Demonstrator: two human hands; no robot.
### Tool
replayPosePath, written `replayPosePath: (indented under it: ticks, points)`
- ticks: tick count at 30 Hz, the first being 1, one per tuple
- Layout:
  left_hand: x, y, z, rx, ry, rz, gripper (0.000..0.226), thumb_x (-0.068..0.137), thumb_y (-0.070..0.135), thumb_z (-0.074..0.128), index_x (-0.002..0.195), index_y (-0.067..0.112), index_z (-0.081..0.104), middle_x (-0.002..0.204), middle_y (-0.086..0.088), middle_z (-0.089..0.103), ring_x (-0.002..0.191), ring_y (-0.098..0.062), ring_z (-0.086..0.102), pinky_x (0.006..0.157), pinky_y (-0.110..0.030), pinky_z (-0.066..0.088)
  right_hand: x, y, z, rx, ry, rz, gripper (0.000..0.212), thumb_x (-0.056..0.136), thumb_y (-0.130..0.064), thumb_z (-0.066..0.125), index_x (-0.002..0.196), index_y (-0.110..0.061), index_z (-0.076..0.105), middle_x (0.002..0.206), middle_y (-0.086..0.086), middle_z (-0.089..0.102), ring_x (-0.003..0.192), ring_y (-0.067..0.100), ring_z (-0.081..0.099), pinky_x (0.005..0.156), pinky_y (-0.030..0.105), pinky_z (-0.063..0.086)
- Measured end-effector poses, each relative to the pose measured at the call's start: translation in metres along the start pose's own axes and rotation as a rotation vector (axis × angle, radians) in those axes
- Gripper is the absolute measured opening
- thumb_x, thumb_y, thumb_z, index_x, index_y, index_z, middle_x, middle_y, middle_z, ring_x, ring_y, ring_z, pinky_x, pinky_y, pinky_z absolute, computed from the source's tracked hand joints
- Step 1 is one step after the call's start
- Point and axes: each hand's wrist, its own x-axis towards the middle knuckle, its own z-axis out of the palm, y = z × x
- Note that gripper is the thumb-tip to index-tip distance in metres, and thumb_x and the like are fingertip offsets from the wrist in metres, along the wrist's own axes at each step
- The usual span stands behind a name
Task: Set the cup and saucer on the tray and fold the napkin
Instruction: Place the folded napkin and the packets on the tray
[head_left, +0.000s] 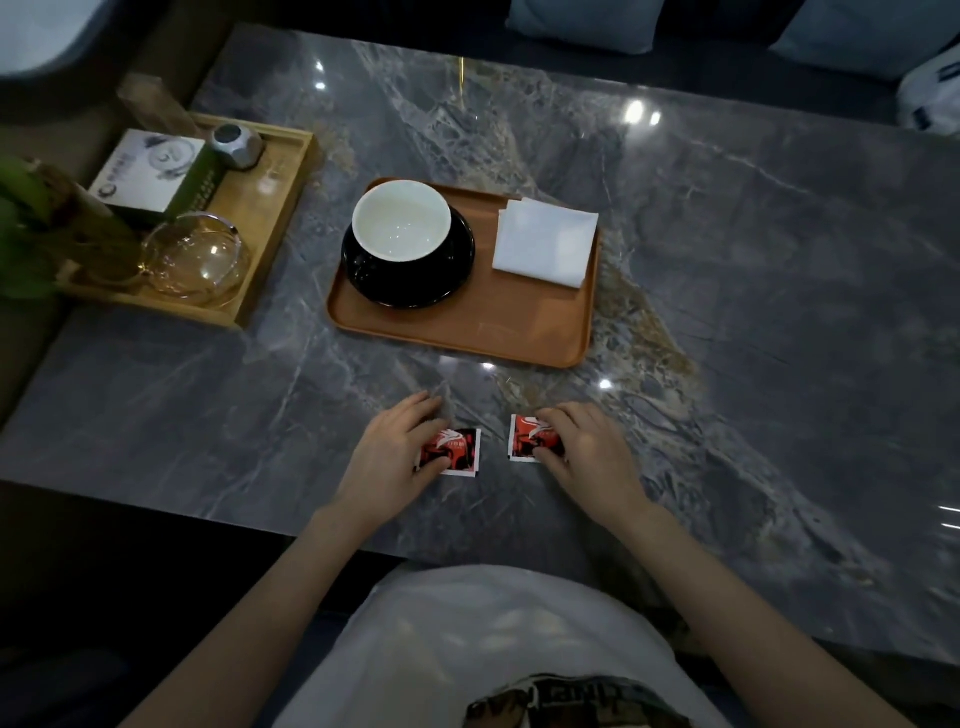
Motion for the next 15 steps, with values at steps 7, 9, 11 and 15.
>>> replayPosePath:
  ticks: [7, 9, 11, 15]
  points:
    - [0.015, 0.010, -0.013, -0.279, 0.059, -0.194, 0.028, 0.075, 0.008, 0.072, 0.101, 0.006, 0.066, 0.098, -0.009, 0.065, 0.092, -0.022, 0.058, 0.078, -0.027, 0.043, 0.024, 0.013, -0.023, 0.400, -0.301, 0.207, 0.016, 0.084, -0.016, 0.064, 0.100, -0.014, 0.068, 0.099, 0.003, 0.069, 0.085, 0.014, 0.060, 0.068, 0.020, 0.043]
    - [0.021, 0.009, -0.019, -0.353, 0.049, -0.203, 0.022, 0.076, 0.005, 0.071, 0.098, 0.007, 0.067, 0.096, -0.006, 0.066, 0.087, -0.017, 0.060, 0.080, -0.030, 0.048, 0.035, 0.018, -0.032, 0.508, -0.334, 0.267, 0.015, 0.082, -0.012, 0.066, 0.097, -0.011, 0.070, 0.094, 0.003, 0.070, 0.084, 0.012, 0.062, 0.064, 0.011, 0.042]
    - [0.029, 0.008, -0.025, -0.399, 0.047, -0.233, 0.019, 0.077, 0.005, 0.070, 0.096, 0.009, 0.069, 0.093, -0.002, 0.066, 0.084, -0.014, 0.061, 0.079, -0.029, 0.051, 0.049, 0.022, -0.042, 0.569, -0.294, 0.310, 0.017, 0.080, -0.009, 0.069, 0.097, -0.008, 0.070, 0.090, 0.004, 0.068, 0.084, 0.014, 0.063, 0.065, 0.010, 0.044]
    - [0.050, 0.011, -0.037, -0.462, 0.026, -0.278, 0.017, 0.079, 0.007, 0.069, 0.095, 0.011, 0.069, 0.082, 0.005, 0.064, 0.078, -0.012, 0.062, 0.068, -0.017, 0.046, 0.081, 0.032, -0.058, 0.590, -0.148, 0.316, 0.014, 0.078, -0.008, 0.070, 0.092, -0.008, 0.071, 0.090, 0.007, 0.070, 0.084, 0.018, 0.064, 0.076, 0.029, 0.048]
